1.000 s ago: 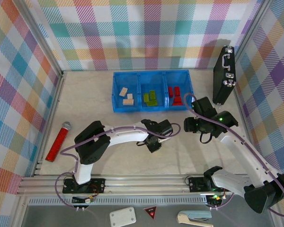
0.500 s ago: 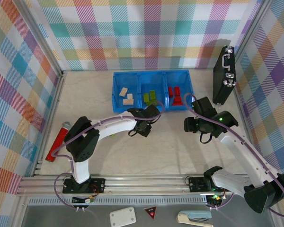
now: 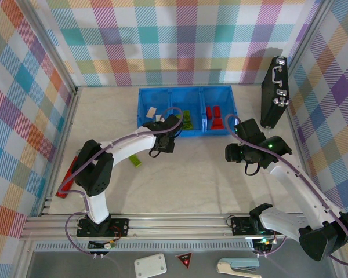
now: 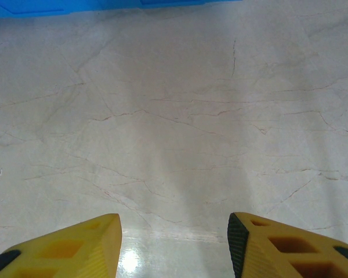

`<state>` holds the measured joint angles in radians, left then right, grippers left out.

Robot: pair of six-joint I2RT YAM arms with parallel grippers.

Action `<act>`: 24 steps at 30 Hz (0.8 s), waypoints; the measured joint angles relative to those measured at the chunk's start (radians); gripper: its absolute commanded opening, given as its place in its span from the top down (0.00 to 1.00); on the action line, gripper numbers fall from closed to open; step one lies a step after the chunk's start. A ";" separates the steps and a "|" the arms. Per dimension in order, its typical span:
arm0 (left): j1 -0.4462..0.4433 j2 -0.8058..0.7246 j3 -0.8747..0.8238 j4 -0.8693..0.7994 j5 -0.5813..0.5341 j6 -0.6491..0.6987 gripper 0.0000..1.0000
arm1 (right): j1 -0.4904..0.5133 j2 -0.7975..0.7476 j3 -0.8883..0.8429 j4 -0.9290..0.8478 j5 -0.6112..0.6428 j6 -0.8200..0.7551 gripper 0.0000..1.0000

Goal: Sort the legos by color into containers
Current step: Place the lego in the container.

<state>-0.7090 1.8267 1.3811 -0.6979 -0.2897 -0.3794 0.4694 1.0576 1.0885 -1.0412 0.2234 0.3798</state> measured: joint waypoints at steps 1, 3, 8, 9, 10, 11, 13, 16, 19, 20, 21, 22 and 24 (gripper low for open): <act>0.006 0.000 0.013 -0.002 0.000 0.000 0.67 | 0.000 0.001 0.000 0.000 0.000 0.000 0.47; 0.023 0.001 0.056 -0.008 -0.001 0.000 0.67 | 0.000 0.002 0.000 0.000 0.000 0.000 0.47; 0.082 0.007 0.164 -0.008 -0.009 0.002 0.67 | 0.000 0.002 0.000 0.000 0.000 0.000 0.47; 0.095 0.012 0.182 -0.010 -0.009 0.005 0.67 | 0.000 0.002 0.000 0.000 0.000 0.000 0.47; 0.105 0.019 0.199 -0.011 -0.009 0.006 0.67 | 0.000 0.002 0.000 0.000 0.000 0.000 0.47; 0.116 0.028 0.219 -0.012 -0.009 0.009 0.67 | 0.000 0.002 0.000 0.000 0.000 0.000 0.47; 0.135 0.050 0.258 -0.019 -0.008 0.016 0.67 | 0.000 0.002 0.000 0.000 0.000 0.000 0.47; 0.166 0.088 0.315 -0.032 -0.002 0.032 0.67 | 0.000 0.002 0.000 -0.001 0.000 0.000 0.47; 0.196 0.127 0.372 -0.039 0.012 0.040 0.67 | 0.000 0.002 0.001 -0.001 0.000 0.000 0.47; 0.206 0.143 0.391 -0.037 0.018 0.045 0.67 | 0.000 0.002 0.001 -0.001 0.000 0.000 0.47; 0.216 0.156 0.407 -0.033 0.021 0.053 0.67 | 0.000 0.002 0.001 -0.001 0.000 0.000 0.47; 0.222 0.165 0.417 -0.031 0.024 0.058 0.67 | 0.000 0.001 0.001 -0.002 0.000 0.001 0.47; 0.238 0.188 0.440 -0.027 0.037 0.073 0.67 | 0.000 0.001 0.001 -0.007 0.000 0.001 0.47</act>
<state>-0.4706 2.0144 1.8210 -0.7250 -0.2527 -0.3065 0.4694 1.0584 1.0897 -1.0485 0.2234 0.3805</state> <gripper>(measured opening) 0.336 0.529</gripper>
